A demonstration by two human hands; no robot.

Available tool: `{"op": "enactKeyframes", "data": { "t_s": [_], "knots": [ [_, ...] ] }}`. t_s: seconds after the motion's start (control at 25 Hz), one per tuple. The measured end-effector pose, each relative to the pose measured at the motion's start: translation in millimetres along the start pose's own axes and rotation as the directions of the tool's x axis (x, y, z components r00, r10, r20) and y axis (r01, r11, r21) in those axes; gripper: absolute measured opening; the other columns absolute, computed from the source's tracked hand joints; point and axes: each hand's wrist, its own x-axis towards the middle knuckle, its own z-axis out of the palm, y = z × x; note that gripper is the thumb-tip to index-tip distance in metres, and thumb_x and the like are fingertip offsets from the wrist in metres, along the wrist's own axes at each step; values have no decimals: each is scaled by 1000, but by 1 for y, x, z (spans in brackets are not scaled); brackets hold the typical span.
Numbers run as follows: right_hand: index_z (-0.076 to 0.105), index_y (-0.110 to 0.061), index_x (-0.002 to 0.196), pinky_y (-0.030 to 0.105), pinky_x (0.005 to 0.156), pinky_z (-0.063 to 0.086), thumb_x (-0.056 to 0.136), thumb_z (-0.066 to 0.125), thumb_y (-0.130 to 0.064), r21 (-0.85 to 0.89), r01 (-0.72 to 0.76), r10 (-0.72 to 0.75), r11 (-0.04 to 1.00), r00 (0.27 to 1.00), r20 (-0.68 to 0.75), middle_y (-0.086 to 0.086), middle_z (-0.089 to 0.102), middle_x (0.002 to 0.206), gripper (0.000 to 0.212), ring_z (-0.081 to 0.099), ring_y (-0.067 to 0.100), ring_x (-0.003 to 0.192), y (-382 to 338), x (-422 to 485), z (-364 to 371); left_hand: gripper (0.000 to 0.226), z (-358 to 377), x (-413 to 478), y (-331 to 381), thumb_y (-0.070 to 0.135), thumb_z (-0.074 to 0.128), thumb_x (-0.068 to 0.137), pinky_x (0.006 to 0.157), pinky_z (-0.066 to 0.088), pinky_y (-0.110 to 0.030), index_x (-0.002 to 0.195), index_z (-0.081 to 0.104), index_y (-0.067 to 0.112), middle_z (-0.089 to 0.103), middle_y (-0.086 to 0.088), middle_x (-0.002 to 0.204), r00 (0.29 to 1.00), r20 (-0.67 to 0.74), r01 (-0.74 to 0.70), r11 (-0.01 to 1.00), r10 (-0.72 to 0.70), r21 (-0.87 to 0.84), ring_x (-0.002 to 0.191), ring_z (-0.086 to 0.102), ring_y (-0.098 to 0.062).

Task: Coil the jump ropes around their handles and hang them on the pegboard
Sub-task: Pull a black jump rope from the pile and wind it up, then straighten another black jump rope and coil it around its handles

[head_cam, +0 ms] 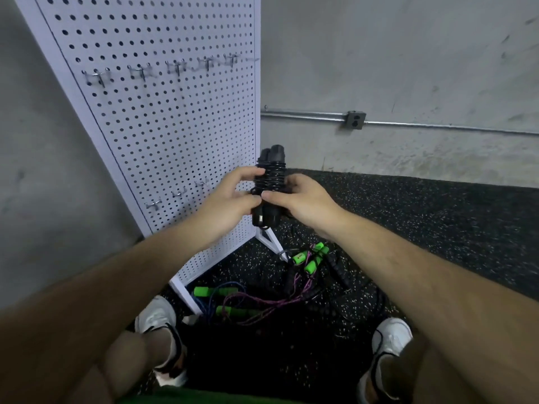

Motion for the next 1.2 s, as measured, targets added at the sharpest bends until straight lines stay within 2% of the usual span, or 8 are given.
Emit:
{"op": "enactKeyframes", "data": {
  "t_s": [0.12, 0.32, 0.48, 0.68, 0.8, 0.96, 1.08, 1.2],
  "knots": [
    [54, -19, 116, 36, 94, 56, 80, 82, -39, -161, -79, 85, 984, 996, 30, -2, 69, 112, 50, 69, 14, 98, 16, -1, 11, 54, 4, -3, -24, 16, 70, 94, 94, 58, -38, 136, 49, 41, 53, 9, 129, 997, -33, 72, 996, -70, 54, 104, 68, -16],
    [42, -26, 142, 32, 100, 51, 75, 86, -33, -101, -156, 161, 983, 986, 48, -3, 63, 126, 80, 65, 14, 110, 80, -13, 43, 75, 24, -19, -88, 11, 67, 95, 95, 53, -35, 153, 30, 39, 63, 2, 119, 953, 36, 302, 953, -301, -17, 107, 65, -14],
    [45, -29, 140, 33, 97, 53, 74, 85, -26, -58, -259, 263, 964, 960, 97, 1, 67, 123, 77, 67, 18, 107, 130, -17, 64, 80, 37, -20, -137, 18, 67, 94, 90, 51, -34, 157, 22, 35, 64, 2, 115, 894, 131, 432, 902, -429, 9, 108, 63, -12],
    [52, -17, 130, 13, 72, 53, 76, 85, -7, 76, -398, 385, 914, 911, 148, -1, 69, 99, 64, 67, 11, 85, 192, -20, 106, 70, 57, -30, -202, 35, 74, 87, 78, 53, -32, 146, 37, 43, 67, 4, 111, 826, 31, 561, 826, -563, 65, 95, 63, -12],
    [51, -11, 130, 24, 86, 54, 75, 85, -3, 75, -515, 490, 854, 844, 220, 7, 69, 113, 66, 67, 17, 97, 235, -28, 141, 92, 55, -41, -248, 46, 84, 67, 79, 52, -33, 144, 35, 44, 69, -3, 114, 775, 33, 616, 765, -631, 188, 93, 65, -19],
    [42, -17, 141, 35, 94, 54, 74, 84, -9, -124, -522, 533, 844, 788, 310, 8, 66, 121, 80, 65, 21, 105, 278, -48, 178, 123, 54, -65, -299, 53, 85, 55, 108, 47, -39, 157, 17, 38, 60, -1, 133, 685, 186, 610, 695, -704, 380, 119, 61, -21],
    [36, -17, 146, 32, 82, 49, 83, 77, -15, -275, -448, 524, 850, 764, 377, 9, 62, 125, 76, 62, 27, 108, 293, -62, 182, 101, 61, -82, -313, 52, 79, 67, 101, 51, -45, 148, 23, 30, 60, -8, 131, 639, 194, 562, 625, -744, 543, 117, 61, -27],
    [39, -16, 142, 35, 91, 50, 88, 70, -19, -496, -337, 547, 800, 750, 372, 10, 62, 126, 62, 61, 30, 113, 309, -80, 191, 82, 74, -94, -316, 36, 72, 90, 98, 51, -47, 150, 19, 16, 48, -17, 138, 583, 258, 365, 532, -771, 764, 119, 56, -34]
  ]
}}
